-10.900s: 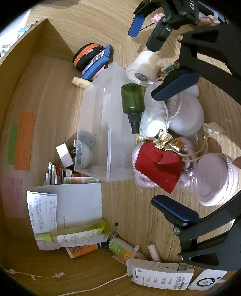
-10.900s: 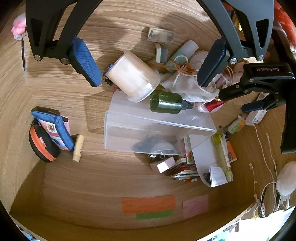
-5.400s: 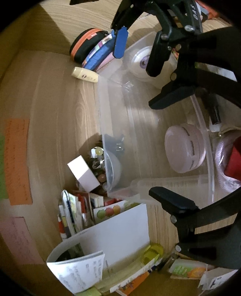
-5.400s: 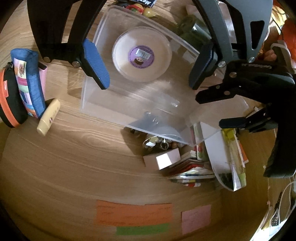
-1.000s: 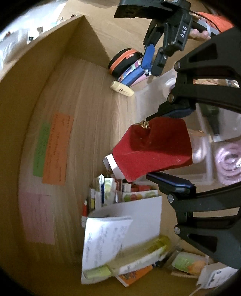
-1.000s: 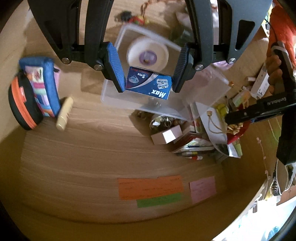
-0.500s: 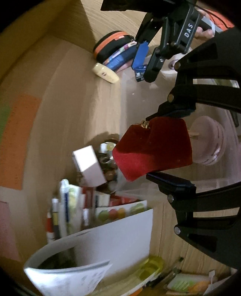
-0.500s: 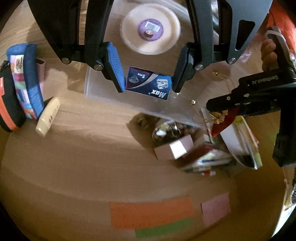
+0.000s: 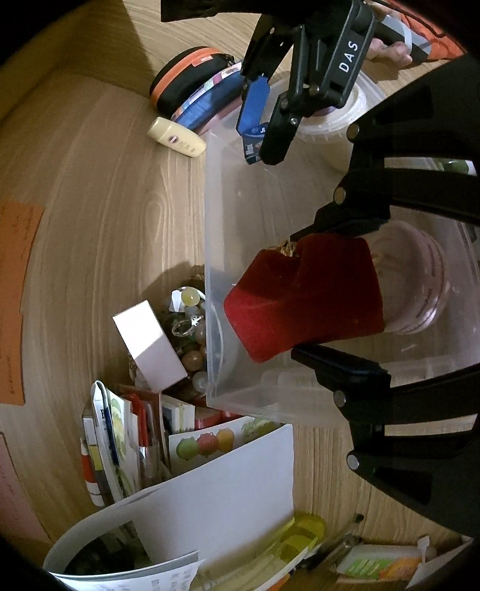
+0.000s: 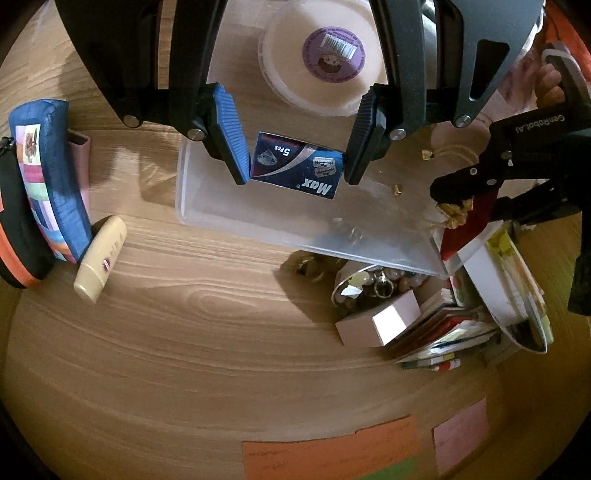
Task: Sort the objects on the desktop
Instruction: 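Carry the pouch and Max box into the clear box and open both tools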
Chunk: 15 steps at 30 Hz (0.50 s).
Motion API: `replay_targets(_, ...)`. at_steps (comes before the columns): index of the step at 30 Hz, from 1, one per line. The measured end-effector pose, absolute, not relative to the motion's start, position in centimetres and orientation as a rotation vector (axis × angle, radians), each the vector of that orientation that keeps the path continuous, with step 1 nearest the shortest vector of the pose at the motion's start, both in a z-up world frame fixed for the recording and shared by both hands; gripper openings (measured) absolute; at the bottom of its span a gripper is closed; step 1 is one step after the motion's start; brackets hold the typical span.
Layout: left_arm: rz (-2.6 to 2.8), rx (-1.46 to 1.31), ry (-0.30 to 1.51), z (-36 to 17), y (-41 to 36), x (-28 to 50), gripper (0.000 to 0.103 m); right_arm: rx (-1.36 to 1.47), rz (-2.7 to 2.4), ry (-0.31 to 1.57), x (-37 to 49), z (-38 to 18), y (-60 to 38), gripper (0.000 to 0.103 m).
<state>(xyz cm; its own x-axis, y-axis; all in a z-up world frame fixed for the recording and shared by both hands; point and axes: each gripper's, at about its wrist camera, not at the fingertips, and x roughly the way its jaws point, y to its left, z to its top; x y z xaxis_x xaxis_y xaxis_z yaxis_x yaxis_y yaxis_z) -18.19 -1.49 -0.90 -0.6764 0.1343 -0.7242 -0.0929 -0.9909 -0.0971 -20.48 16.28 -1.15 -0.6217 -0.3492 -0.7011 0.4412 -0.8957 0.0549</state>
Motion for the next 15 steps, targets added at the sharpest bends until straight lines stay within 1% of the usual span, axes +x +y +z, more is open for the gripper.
replay_targets(1,2.766,-1.202,-0.077,-0.9,-1.5,-18.2,0.052,1.039,-2.482,0.172,-20.5,-1.2,16.2,0.049)
replay_targets(5,2.755,-1.204,-0.077,-0.9,-1.8,-18.0,0.059,1.045,-2.480,0.201,-20.4,-1.6,15.7,0.049)
replay_targets(8,2.756,-1.201,-0.067,-0.8,-1.7,-17.9,0.059,1.054,-2.475,0.214,-20.4,-1.9,15.4,0.049)
replay_targets(11,2.758,-1.194,-0.070,-0.7,-1.6,-17.8,0.065,1.046,-2.479,0.232,-20.2,-1.8,15.2,0.049)
replay_targets(15,2.766,-1.174,-0.076,-0.3,-1.6,-17.5,0.066,1.037,-2.478,0.252,-20.0,-1.7,14.8,0.049)
